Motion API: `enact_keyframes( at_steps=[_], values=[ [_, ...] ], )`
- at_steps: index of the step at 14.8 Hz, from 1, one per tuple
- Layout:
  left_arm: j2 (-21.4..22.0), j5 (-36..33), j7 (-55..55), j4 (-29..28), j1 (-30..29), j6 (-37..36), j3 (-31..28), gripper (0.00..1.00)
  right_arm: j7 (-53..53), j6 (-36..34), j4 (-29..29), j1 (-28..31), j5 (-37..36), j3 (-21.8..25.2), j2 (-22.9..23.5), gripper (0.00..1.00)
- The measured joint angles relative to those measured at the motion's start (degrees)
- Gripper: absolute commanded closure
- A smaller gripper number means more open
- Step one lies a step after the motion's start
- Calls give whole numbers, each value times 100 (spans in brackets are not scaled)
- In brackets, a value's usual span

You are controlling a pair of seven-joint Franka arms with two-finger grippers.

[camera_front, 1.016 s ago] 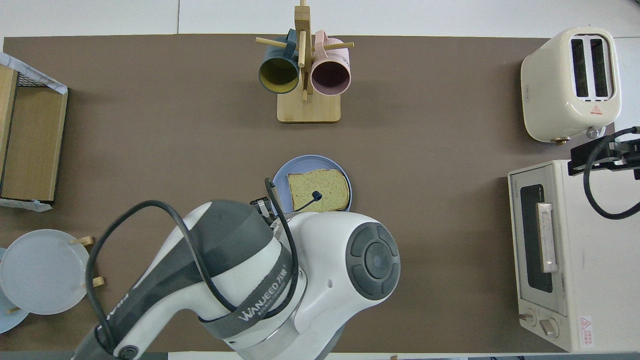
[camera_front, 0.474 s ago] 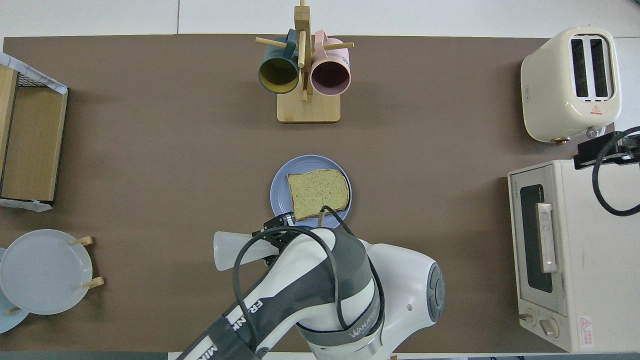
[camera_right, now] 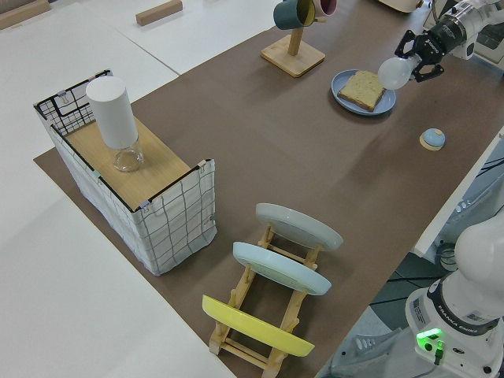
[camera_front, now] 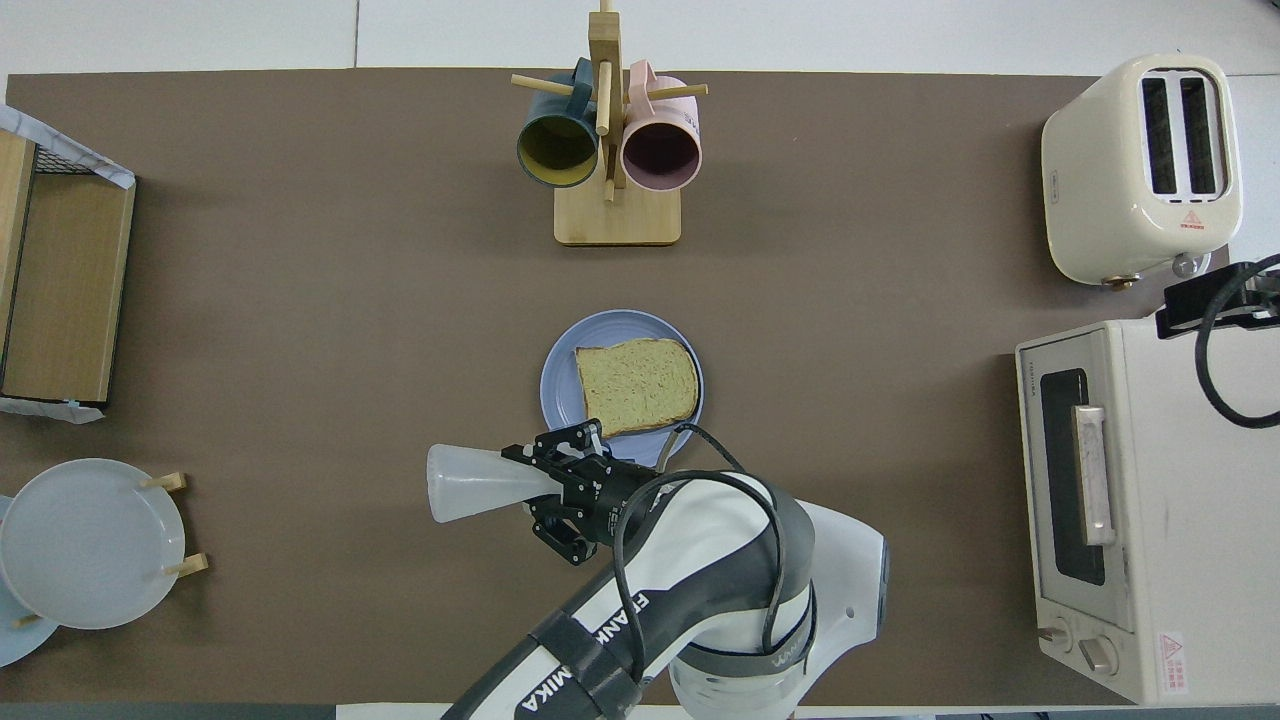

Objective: Put bread on plate and add seasoning
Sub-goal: 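Tilt the shaker over the bread with the left gripper, shaking seasoning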

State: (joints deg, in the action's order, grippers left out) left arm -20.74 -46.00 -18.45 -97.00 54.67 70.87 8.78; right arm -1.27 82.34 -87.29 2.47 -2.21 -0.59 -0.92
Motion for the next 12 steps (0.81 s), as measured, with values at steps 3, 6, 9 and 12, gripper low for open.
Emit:
enact_keyframes(
  at_steps=[3, 6, 9, 12],
  values=[
    [-98, -378, 0, -1, 2, -9, -16, 74, 0, 0, -19, 54, 0, 20, 8, 0],
    [-362, -722, 1, 10, -16, -1, -88, 75, 0, 1, -23, 57, 0, 7, 8, 0],
    [-732, -878, 25, 171, -52, 53, -281, 78, 0, 0, -27, 36, 0, -12, 8, 0],
    [-875, -1125, 25, 271, -130, 195, -397, 79, 0, 0, -29, 45, 0, -8, 8, 0]
  ],
)
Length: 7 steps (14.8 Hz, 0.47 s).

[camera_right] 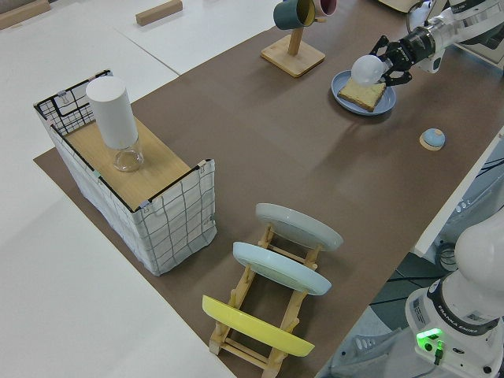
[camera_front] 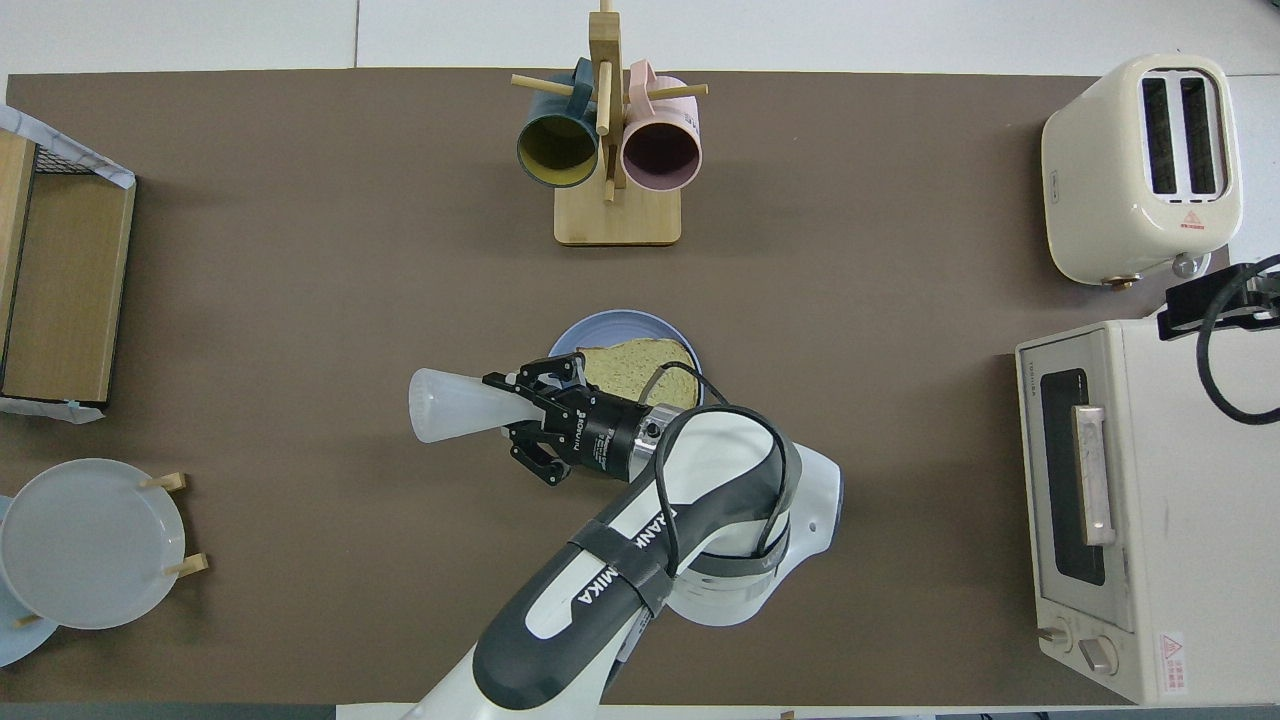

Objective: Put bread on plate and add seasoning
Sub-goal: 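Tilt the shaker over the bread with the left gripper, shaking seasoning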

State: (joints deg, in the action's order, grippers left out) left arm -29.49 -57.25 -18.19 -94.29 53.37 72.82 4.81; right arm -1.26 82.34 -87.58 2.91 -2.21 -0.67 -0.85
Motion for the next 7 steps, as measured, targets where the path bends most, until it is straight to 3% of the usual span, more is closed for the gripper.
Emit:
enact_keyframes(
  at_steps=[7],
  values=[
    [-154, -103, -1, 27, -229, 804, -672, 78, 0, 0, -6, 0, 0, 1, 0, 0]
  ],
)
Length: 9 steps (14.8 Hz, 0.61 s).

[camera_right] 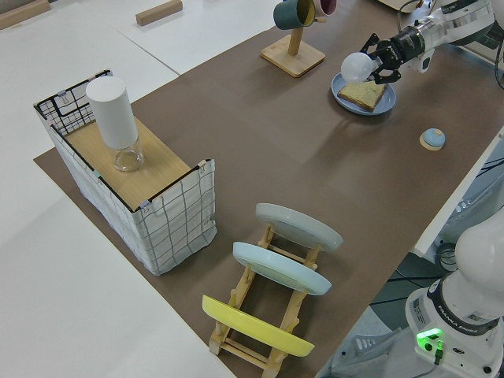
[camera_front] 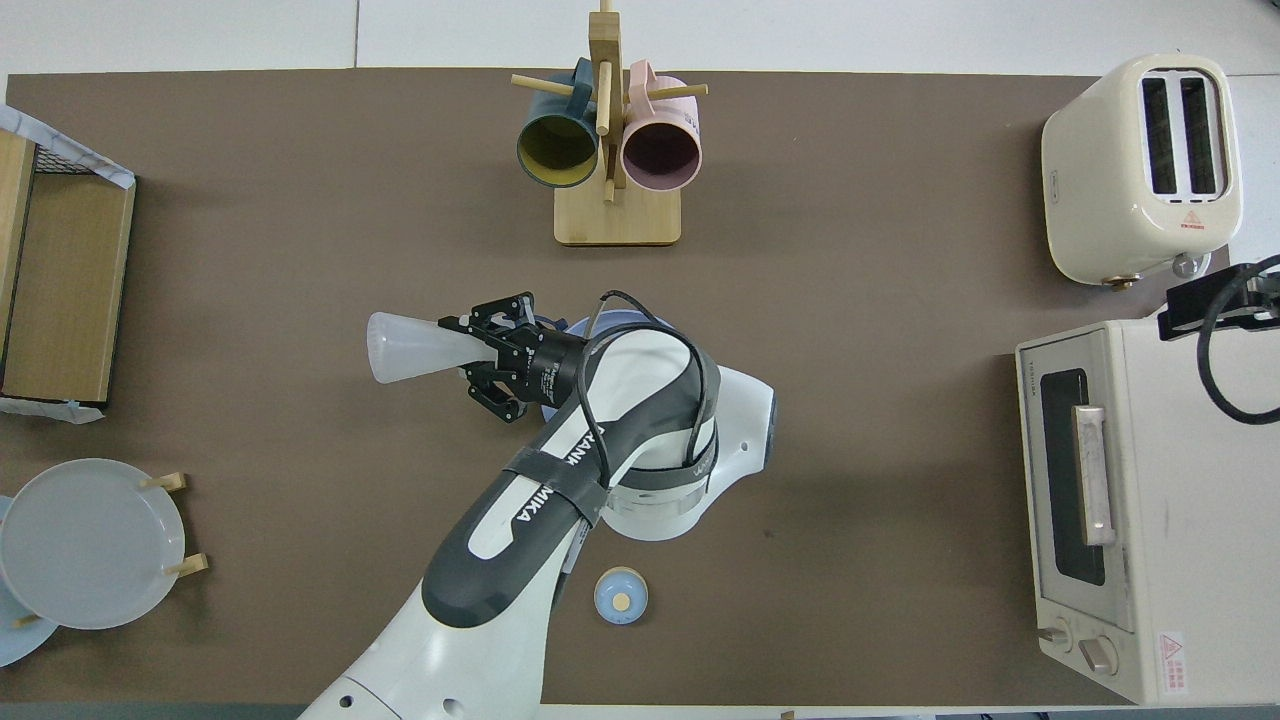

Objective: Put bread on plate and add seasoning
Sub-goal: 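Tilt the shaker over the bread with the left gripper, shaking seasoning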

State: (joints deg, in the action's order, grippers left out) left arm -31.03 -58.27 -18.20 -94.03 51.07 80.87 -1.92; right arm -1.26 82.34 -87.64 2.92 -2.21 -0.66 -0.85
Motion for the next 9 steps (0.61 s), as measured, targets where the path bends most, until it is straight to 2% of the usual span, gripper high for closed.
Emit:
enact_keyframes(
  at_steps=[4, 9],
  values=[
    [-39, 10, 0, 178, 94, -4, 14, 79, 0, 0, 0, 0, 0, 0, 0, 0],
    [-53, 318, 0, 301, 755, -354, 53, 79, 0, 0, 0, 0, 0, 0, 0, 0]
  ],
)
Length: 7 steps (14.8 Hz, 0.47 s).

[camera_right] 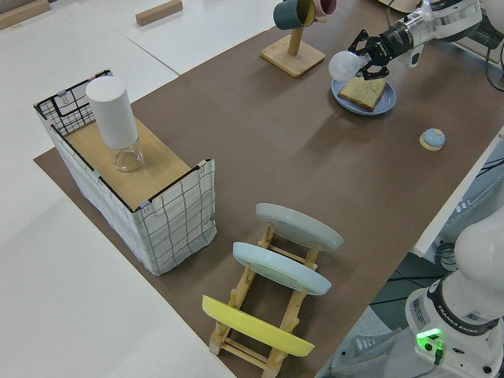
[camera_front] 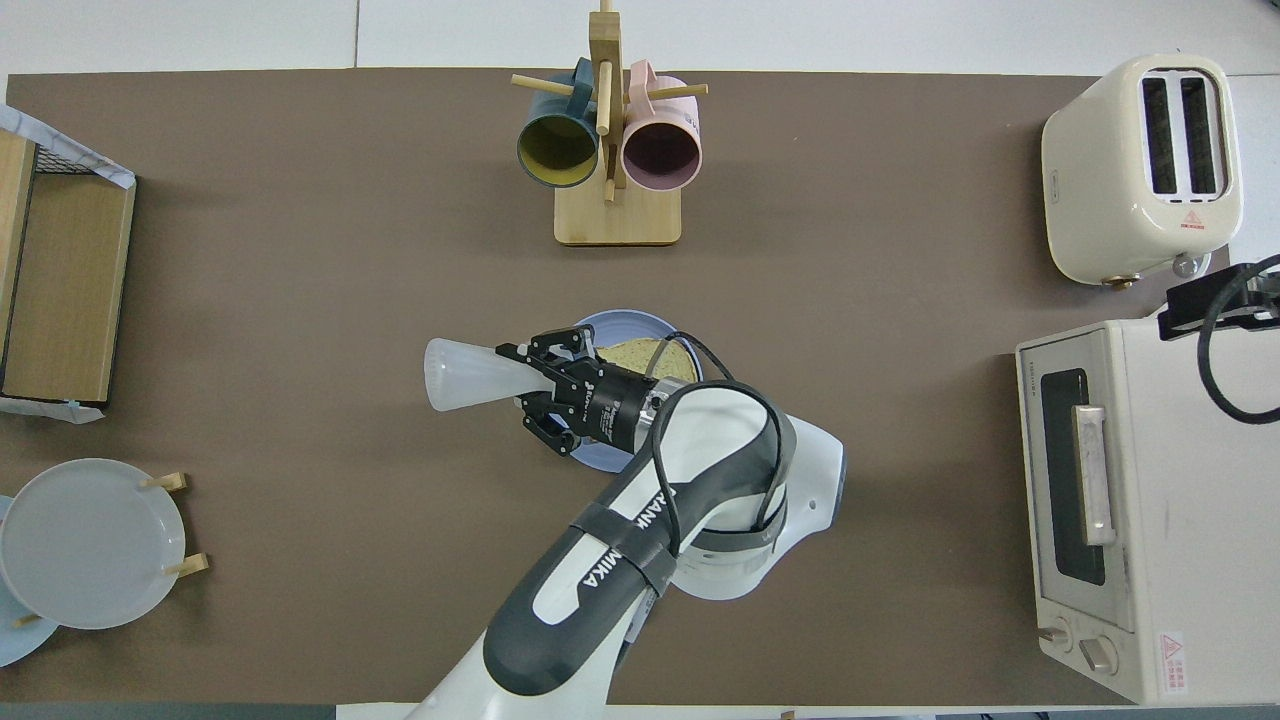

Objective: Put bread on plate and add seasoning
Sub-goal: 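Tilt the shaker over the bread with the left gripper, shaking seasoning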

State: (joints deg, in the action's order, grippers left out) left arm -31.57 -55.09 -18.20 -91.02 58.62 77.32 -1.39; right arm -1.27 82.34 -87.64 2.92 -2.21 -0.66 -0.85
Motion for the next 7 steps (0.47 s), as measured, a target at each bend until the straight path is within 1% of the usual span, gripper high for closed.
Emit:
enact_keyframes(
  at_steps=[3, 5, 7],
  values=[
    [-1, 84, 0, 9, 247, -148, -1, 79, 0, 0, 0, 0, 0, 0, 0, 0],
    [-1, 84, 0, 9, 221, -150, -41, 79, 0, 0, 0, 0, 0, 0, 0, 0],
    [-7, 72, 0, 10, 36, -122, -92, 79, 0, 0, 0, 0, 0, 0, 0, 0]
  ],
)
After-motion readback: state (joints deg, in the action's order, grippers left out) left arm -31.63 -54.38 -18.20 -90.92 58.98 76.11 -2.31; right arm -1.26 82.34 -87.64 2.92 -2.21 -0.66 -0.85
